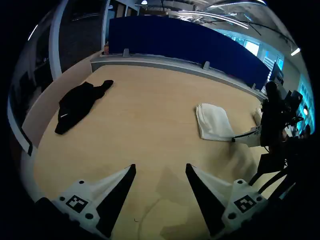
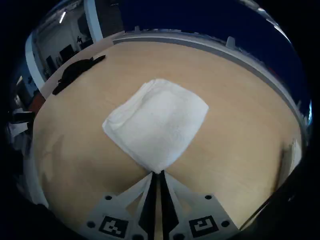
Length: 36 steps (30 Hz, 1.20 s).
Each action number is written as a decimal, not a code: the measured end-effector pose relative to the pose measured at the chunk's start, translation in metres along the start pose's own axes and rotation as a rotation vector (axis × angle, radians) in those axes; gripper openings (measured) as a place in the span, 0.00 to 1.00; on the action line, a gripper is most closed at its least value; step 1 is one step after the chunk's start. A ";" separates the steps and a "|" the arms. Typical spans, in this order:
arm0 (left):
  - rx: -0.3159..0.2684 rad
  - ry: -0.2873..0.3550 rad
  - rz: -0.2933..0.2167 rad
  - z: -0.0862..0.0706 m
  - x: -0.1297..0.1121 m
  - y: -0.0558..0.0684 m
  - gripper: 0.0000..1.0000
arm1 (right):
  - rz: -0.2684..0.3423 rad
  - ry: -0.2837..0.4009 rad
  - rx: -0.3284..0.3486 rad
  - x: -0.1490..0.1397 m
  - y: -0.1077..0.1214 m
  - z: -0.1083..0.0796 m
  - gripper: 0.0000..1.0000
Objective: Fold towel
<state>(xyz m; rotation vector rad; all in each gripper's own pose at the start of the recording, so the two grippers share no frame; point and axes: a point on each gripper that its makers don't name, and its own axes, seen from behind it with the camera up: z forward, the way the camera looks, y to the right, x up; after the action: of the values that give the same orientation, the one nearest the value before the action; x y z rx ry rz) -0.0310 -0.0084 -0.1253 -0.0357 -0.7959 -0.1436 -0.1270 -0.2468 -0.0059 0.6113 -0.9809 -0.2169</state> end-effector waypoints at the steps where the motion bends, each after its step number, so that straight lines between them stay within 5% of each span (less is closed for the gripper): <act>1: 0.000 0.000 0.001 0.000 0.000 0.000 0.92 | 0.000 0.004 0.001 0.001 0.000 -0.001 0.03; 9: -0.002 0.005 0.005 -0.002 0.005 0.001 0.92 | -0.019 0.067 0.007 0.026 -0.002 -0.017 0.02; 24: -0.010 0.040 0.010 -0.006 0.021 0.007 0.92 | -0.111 0.266 0.011 0.128 -0.007 -0.086 0.02; 36: -0.017 0.068 0.012 -0.012 0.029 0.010 0.92 | -0.149 0.351 -0.006 0.171 -0.003 -0.129 0.02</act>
<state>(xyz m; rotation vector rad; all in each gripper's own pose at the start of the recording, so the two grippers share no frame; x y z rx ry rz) -0.0011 -0.0030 -0.1128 -0.0512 -0.7268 -0.1389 0.0746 -0.2747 0.0619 0.6906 -0.5971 -0.2353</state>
